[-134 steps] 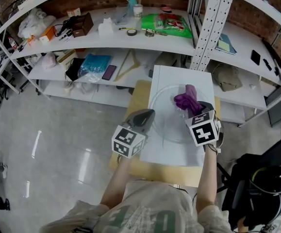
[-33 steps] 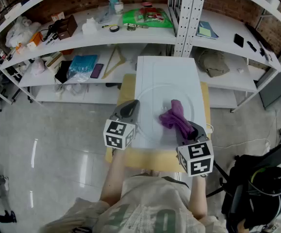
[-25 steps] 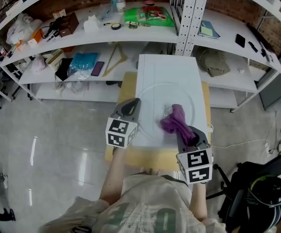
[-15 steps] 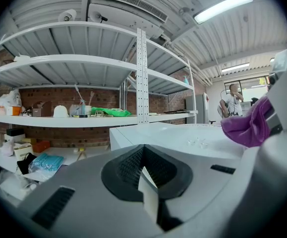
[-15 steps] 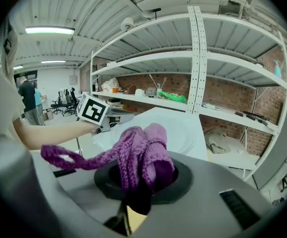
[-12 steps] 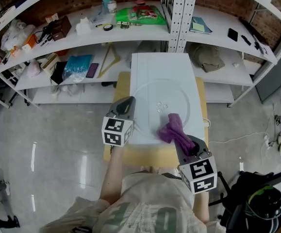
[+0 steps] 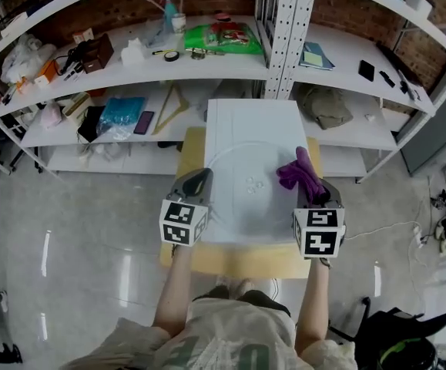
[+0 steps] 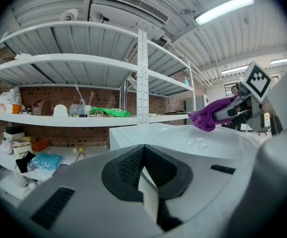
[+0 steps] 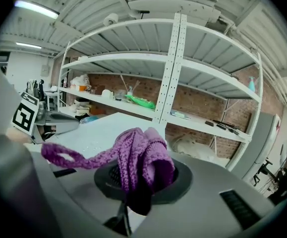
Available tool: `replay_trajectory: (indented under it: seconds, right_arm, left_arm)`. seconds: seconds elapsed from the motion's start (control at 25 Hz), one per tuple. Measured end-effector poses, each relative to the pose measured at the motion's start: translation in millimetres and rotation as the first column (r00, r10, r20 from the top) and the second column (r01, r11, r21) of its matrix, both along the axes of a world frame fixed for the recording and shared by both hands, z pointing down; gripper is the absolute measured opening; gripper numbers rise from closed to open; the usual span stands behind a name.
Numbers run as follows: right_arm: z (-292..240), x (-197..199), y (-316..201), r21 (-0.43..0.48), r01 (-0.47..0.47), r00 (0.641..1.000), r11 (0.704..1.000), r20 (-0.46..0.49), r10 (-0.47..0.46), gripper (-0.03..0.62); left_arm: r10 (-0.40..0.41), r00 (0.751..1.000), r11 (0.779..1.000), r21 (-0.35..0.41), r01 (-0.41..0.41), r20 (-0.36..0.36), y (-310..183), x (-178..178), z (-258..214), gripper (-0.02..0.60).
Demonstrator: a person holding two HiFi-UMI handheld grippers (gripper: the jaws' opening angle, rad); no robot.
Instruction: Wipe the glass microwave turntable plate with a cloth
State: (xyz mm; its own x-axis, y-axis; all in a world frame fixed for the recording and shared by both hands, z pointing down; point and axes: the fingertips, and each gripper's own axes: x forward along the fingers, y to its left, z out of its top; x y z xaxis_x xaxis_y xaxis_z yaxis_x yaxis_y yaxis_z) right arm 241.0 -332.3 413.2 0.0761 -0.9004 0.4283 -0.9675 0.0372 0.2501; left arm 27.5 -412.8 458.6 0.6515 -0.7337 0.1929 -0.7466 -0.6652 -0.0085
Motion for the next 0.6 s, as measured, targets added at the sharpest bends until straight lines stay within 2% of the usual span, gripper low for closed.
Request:
replay_trajectory:
  seconds: [0.2,0.36,0.6]
  right_arm:
    - [7,-10,3,-0.022,0.06,0.998,0.998,-0.019,-0.061,0.051]
    - [8,-22,20,-0.027,0.112,0.993,0.993,-0.023,-0.112,0.051]
    - [11,-34,51,-0.018,0.134,0.991,0.991,0.006,-0.134,0.051]
  left_arm:
    - [-0.002,1.0,1.0,0.0,0.002,0.018,-3,3,1,0.002]
    - [-0.012,0.997,1.0,0.013,0.011,0.078,-6,4,0,0.002]
    - [-0.022,0.995,1.0,0.017,0.021,0.101,-5,2,2,0.002]
